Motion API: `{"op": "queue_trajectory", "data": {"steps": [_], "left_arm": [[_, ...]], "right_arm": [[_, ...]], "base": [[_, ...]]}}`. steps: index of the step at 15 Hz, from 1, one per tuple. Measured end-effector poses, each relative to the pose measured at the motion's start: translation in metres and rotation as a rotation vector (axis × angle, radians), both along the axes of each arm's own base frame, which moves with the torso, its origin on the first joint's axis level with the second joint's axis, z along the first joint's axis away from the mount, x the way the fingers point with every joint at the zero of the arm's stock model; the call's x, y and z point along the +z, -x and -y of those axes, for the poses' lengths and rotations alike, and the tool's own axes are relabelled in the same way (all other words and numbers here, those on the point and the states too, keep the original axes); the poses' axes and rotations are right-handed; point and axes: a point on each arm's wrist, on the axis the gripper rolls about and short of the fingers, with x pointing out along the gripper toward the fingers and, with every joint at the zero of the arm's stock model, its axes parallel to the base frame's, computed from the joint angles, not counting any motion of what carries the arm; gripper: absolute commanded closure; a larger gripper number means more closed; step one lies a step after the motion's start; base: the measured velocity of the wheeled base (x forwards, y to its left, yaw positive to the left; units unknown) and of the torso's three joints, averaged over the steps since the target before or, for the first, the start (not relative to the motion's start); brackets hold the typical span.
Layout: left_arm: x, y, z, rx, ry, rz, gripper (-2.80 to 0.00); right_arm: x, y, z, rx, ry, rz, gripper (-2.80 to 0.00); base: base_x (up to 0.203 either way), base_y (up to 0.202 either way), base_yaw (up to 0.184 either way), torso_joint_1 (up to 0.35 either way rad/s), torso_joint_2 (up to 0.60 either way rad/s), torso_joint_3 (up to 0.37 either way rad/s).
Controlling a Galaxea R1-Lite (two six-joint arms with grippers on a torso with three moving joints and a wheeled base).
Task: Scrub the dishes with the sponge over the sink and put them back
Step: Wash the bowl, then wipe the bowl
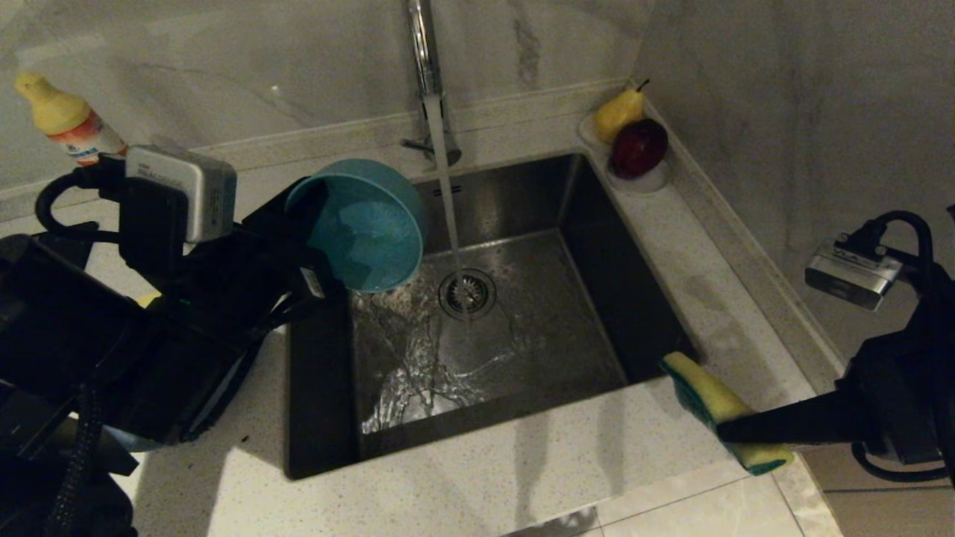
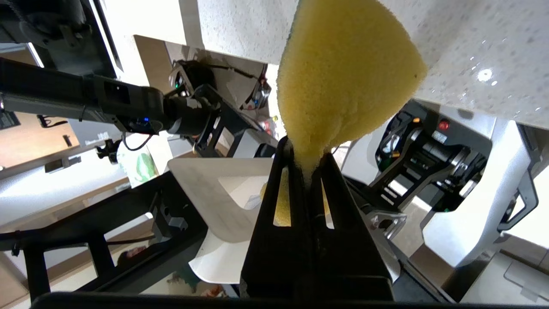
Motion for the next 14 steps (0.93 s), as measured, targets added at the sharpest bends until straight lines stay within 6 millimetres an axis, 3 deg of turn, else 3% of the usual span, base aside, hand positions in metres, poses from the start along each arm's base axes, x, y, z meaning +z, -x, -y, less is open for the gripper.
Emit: {"op": "queue_trajectory", "data": {"steps": [5, 9, 14], "left_arm": [[0.010, 0.007, -0.004, -0.026, 0.064, 0.004, 0.00], [0.006, 0.005, -0.003, -0.085, 0.122, -0.291, 0.00], [0.035, 0.002, 0.002, -0.101, 0.183, -0.650, 0.00]], "right_arm": [[0.007, 0.002, -0.006, 0.038, -0.012, 0.014, 0.00], [0.033, 0.007, -0.024, 0.109, -0.077, 0.051, 0.00], [0.051, -0.001, -0.049, 0.186, -0.071, 0.025, 0.00]], "base": [[0.000, 0.000, 0.000, 0.000, 0.00, 0.000], [0.000, 0.000, 0.000, 0.000, 0.00, 0.000], [0.000, 0.000, 0.000, 0.000, 0.00, 0.000]]}}
